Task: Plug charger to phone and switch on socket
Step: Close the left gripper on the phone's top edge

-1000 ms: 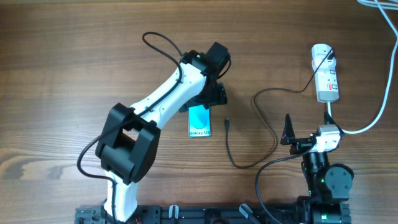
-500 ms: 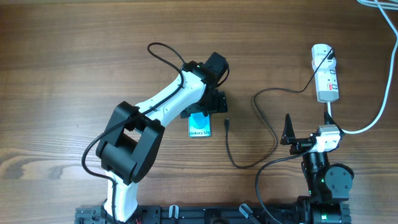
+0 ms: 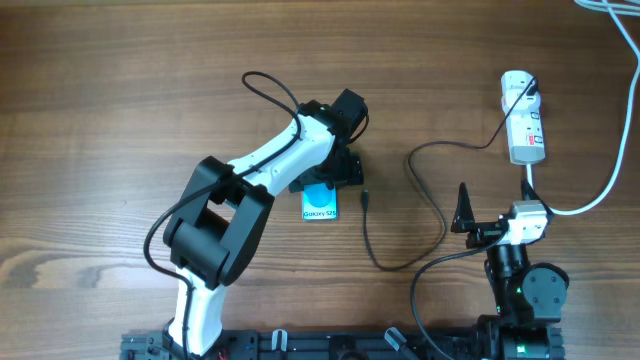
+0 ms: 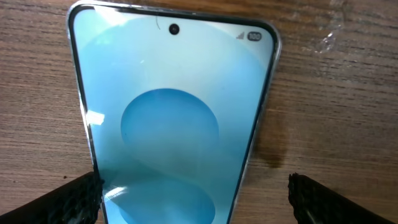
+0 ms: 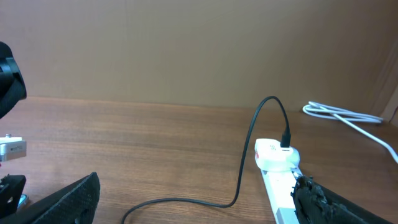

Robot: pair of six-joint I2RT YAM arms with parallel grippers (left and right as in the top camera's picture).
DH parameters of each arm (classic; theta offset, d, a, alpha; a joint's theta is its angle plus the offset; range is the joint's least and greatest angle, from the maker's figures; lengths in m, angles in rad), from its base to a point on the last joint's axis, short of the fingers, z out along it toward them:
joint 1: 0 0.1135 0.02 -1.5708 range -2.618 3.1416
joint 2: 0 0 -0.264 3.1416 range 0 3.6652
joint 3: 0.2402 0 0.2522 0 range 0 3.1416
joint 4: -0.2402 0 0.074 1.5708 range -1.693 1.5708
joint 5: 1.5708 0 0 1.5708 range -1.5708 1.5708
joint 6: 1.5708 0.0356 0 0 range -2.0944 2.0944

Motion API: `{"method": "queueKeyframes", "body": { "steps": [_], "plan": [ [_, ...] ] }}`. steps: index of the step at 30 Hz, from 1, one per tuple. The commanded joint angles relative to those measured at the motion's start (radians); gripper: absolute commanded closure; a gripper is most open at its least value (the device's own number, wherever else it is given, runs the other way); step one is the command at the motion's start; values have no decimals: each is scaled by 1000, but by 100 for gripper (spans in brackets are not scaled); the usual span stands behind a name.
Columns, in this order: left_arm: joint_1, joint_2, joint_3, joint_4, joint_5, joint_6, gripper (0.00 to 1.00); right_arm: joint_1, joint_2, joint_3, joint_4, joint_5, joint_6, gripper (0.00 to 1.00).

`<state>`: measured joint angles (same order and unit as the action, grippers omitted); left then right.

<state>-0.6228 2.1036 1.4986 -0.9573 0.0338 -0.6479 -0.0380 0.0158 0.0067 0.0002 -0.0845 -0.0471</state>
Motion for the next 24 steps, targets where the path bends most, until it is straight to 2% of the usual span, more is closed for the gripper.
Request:
{"method": "queueKeyframes", "body": {
  "steps": [1,3,11,22,24],
  "plan": [
    [-3,36,-10,4,-9,52,0,7,-5,-2,2,10,-3,0],
    [-3,36,-10,0,-9,89,0,7,-5,-2,2,10,-3,0],
    [-3,34,-5,-3,-8,92,0,7,-5,-2,2,10,-3,0],
    [-1,24,109,-56,108,96,0,7,-5,-2,2,10,-3,0],
    [0,24,113,-56,96,134,0,7,-5,-2,2,10,-2,0]
  ]
}}
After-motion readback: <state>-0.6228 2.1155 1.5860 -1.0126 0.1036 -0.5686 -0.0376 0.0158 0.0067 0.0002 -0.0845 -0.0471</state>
